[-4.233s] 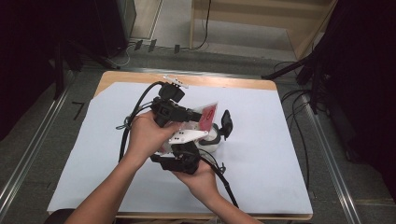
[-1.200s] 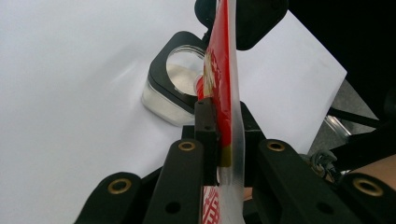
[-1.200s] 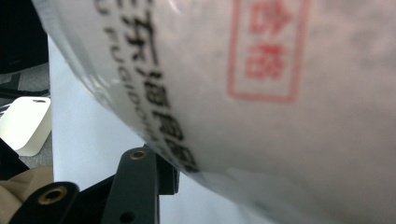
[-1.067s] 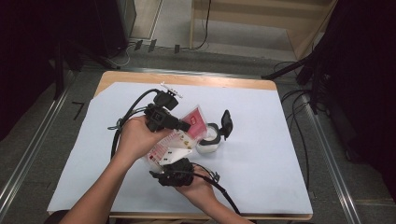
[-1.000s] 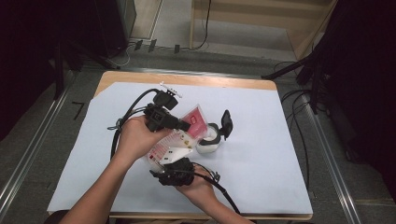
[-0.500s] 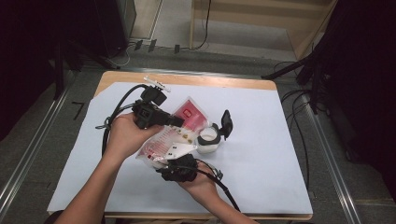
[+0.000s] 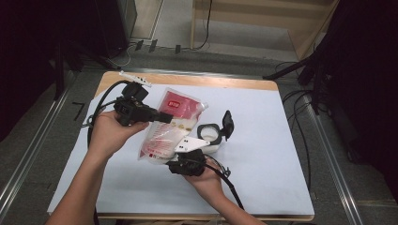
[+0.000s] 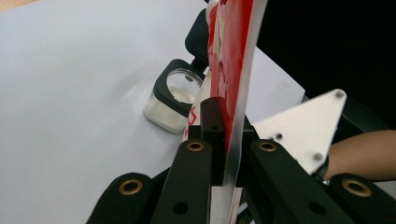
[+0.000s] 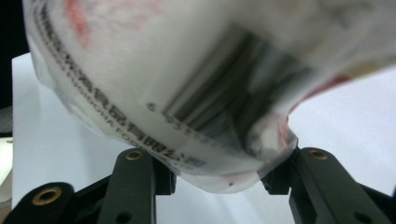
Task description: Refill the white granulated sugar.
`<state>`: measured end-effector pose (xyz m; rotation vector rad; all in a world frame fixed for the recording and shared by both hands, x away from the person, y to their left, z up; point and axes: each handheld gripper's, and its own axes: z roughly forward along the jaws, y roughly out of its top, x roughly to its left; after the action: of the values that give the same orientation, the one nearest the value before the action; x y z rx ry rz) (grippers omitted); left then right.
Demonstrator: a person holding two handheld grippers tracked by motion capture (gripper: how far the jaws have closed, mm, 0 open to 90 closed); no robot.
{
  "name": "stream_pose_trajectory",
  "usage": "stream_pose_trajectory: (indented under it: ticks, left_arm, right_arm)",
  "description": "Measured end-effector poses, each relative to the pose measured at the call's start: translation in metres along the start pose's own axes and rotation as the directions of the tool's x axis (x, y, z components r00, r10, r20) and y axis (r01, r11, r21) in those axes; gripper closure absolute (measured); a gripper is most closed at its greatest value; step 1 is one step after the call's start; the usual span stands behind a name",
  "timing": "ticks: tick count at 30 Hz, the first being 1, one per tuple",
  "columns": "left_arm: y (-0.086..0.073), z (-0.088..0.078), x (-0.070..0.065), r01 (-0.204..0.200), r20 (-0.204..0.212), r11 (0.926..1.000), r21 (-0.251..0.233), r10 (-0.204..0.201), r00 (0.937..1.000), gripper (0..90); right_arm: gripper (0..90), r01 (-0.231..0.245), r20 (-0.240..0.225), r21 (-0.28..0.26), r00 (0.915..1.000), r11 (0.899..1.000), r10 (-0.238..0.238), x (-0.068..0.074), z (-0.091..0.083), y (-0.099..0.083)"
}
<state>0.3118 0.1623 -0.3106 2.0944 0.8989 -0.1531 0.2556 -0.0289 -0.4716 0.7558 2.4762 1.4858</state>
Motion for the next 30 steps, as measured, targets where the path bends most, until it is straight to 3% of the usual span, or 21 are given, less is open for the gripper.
stream_pose_trajectory:
  ticks: [4, 7, 14, 18, 22, 26, 30]
  left_arm:
    - [-0.004, -0.004, -0.001, -0.014, -0.006, 0.9999, 0.007, 0.015, 0.9999, 90.0]
    - [-0.006, -0.007, 0.0, -0.026, -0.007, 0.9996, 0.008, 0.026, 0.9996, 90.0]
    - [-0.009, -0.008, 0.009, 0.009, 0.004, 1.0, 0.003, -0.009, 1.0, 90.0]
    - [-0.01, -0.01, 0.012, 0.037, -0.014, 0.9993, -0.007, -0.037, 0.9992, 90.0]
    - [-0.011, -0.019, 0.015, 0.056, -0.006, 0.9976, -0.04, -0.057, 0.9984, 90.0]
    - [-0.012, -0.03, 0.017, 0.058, -0.068, 0.9965, -0.06, -0.062, 0.9957, 90.0]
    - [-0.014, -0.031, 0.03, 0.071, -0.092, 0.9951, -0.069, -0.077, 0.9928, 90.0]
  right_arm:
    - [56.0, -0.057, -0.004, 0.003, 0.9983, 0.998, 0.057, -0.009, -0.001, -0.003]
    - [56.6, -0.103, 0.019, 0.008, 0.9946, 0.995, 0.103, -0.018, -0.003, -0.003]
    - [55.9, -0.082, 0.007, 0.061, 0.9967, 0.995, 0.081, -0.021, -0.002, 0.0]
    - [54.3, -0.106, -0.048, 0.097, 0.9926, 0.99, 0.111, -0.022, 0.002, 0.0]
    - [52.5, -0.122, -0.059, 0.123, 0.9897, 0.985, 0.13, -0.023, 0.003, 0.0]
    - [52.1, -0.14, -0.066, 0.144, 0.9864, 0.98, 0.151, -0.027, 0.004, -0.001]
    - [52.0, -0.136, -0.084, 0.128, 0.9854, 0.982, 0.148, -0.028, 0.0, 0.0]
